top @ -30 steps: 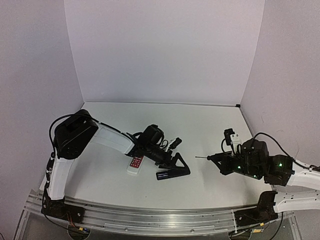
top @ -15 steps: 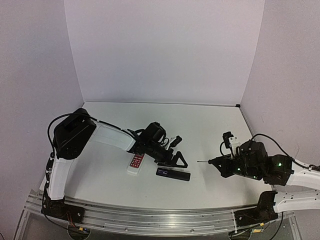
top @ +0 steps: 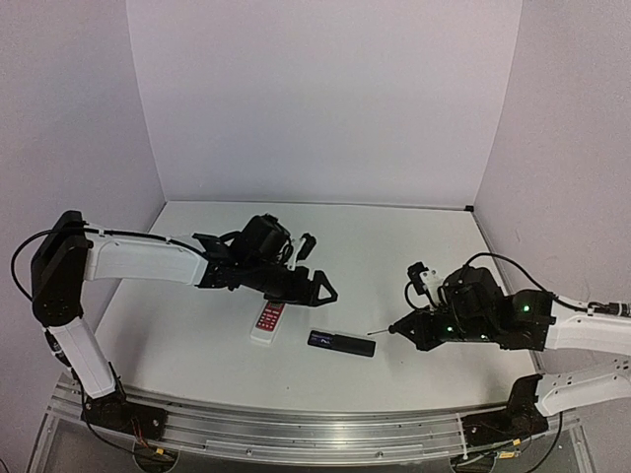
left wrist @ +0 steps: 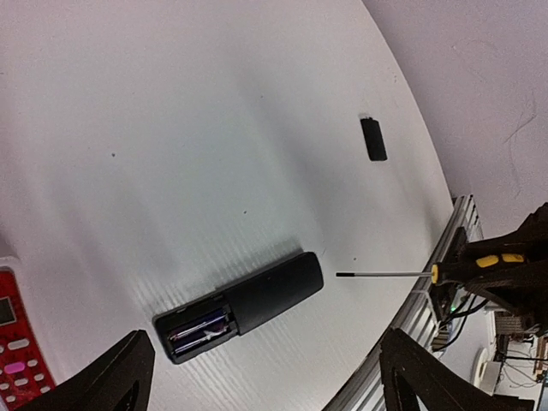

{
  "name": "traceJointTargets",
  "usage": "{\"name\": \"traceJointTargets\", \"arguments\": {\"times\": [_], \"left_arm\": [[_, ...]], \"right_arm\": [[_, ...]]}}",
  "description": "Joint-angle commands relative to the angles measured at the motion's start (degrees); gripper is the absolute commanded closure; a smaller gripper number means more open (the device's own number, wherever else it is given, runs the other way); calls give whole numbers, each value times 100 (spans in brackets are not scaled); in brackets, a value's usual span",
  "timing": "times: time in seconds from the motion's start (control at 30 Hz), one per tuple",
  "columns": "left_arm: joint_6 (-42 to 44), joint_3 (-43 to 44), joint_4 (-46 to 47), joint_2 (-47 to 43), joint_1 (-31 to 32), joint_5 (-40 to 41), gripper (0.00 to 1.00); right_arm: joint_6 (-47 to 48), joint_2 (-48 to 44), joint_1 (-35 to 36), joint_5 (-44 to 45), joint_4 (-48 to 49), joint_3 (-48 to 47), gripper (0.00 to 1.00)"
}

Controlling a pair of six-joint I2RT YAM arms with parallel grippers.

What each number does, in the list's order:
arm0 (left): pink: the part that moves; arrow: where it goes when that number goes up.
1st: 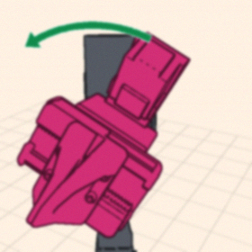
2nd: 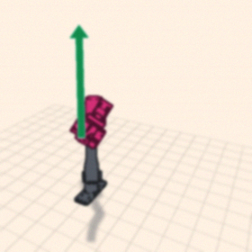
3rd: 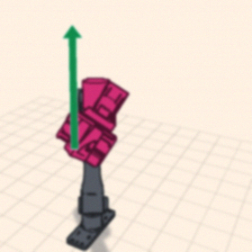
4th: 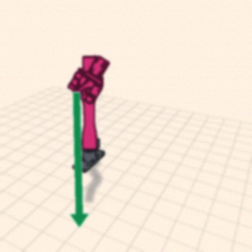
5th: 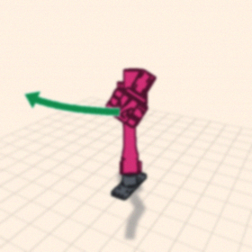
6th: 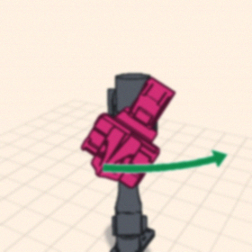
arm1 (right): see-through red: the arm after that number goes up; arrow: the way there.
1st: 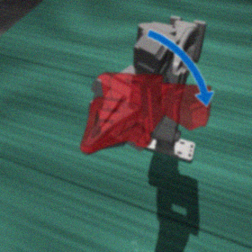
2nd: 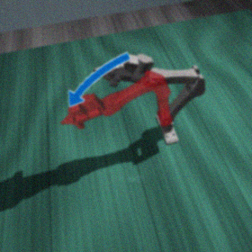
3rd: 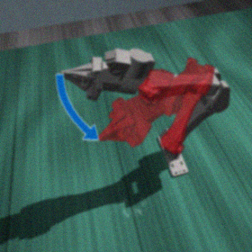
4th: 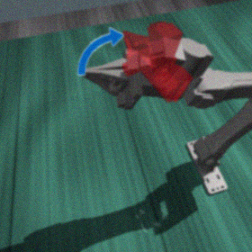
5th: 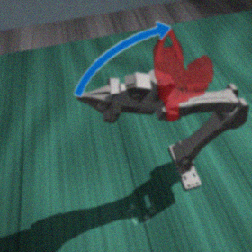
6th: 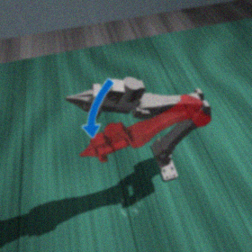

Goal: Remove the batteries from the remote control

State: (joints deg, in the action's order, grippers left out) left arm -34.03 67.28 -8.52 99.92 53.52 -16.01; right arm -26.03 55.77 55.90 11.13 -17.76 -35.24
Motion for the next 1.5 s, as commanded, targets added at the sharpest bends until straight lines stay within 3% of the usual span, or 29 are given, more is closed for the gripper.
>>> {"name": "traceJointTargets", "arguments": {"times": [0.0, 0.3, 0.7, 1.47], "left_arm": [[-452, -545, -156, -194, -8, 298, 14], [-700, -482, -47, 246, -98, 267, 27], [-676, -475, 37, 665, -302, -160, 56], [-495, -337, 64, 1203, -316, -773, 77]], "right_arm": [[101, 327, -15, -544, 612, -316, 100], [-53, 1100, -17, -979, 1144, -462, 100], [-104, 1564, -16, -868, 1727, -465, 100], [-151, 2133, -17, -874, 2109, -614, 100]]}}
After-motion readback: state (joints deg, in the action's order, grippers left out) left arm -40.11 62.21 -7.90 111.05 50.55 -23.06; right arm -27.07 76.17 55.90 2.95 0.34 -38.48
